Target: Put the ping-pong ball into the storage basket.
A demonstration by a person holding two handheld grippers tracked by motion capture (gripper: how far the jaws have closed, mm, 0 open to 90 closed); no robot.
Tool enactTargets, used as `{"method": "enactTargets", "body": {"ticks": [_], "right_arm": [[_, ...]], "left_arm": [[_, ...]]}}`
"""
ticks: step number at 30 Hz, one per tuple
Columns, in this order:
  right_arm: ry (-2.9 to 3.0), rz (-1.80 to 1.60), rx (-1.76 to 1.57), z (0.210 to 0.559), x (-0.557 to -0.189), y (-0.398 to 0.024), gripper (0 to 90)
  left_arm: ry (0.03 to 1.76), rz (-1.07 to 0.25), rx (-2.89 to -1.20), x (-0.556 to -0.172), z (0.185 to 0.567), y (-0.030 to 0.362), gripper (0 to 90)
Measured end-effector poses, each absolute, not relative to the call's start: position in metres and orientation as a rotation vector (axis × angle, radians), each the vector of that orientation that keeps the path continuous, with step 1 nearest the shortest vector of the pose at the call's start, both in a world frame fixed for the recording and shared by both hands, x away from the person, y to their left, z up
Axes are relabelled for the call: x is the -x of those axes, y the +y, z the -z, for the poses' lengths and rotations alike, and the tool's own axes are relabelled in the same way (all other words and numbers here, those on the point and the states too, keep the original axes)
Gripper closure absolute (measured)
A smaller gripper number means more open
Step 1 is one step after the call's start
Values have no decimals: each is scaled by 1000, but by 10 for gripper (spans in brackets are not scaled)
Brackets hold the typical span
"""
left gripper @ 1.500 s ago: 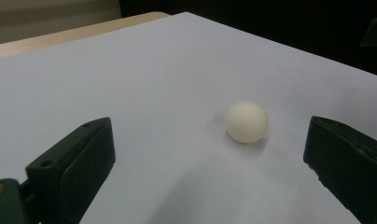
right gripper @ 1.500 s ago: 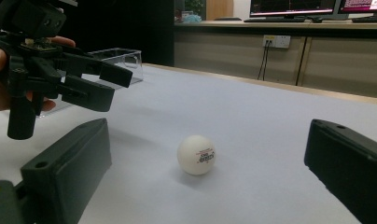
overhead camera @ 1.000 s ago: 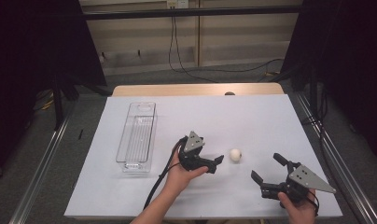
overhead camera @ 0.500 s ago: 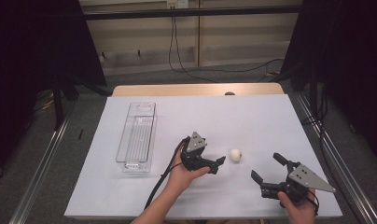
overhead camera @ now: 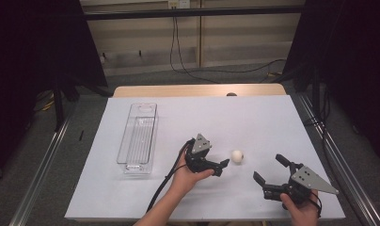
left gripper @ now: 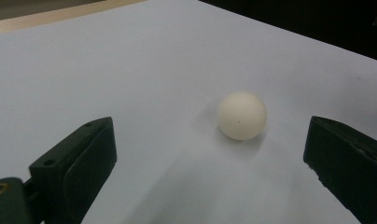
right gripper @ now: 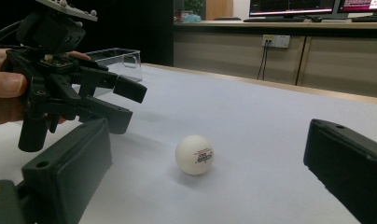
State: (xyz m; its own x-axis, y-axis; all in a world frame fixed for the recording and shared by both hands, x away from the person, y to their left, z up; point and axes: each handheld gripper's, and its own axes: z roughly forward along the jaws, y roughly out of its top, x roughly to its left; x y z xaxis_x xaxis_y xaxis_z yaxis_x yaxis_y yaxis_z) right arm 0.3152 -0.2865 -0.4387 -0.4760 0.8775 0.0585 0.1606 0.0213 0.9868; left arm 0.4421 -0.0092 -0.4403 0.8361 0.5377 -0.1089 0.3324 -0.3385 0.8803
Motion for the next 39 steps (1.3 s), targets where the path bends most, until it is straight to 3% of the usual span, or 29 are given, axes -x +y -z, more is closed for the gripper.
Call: {"method": "enactTargets", "body": {"ticks": [39], "right_arm": [[1693, -1510, -1048, 438, -315, -287, 5]], "left_arm": [[658, -222, -1981, -449, 443, -30, 25]]}}
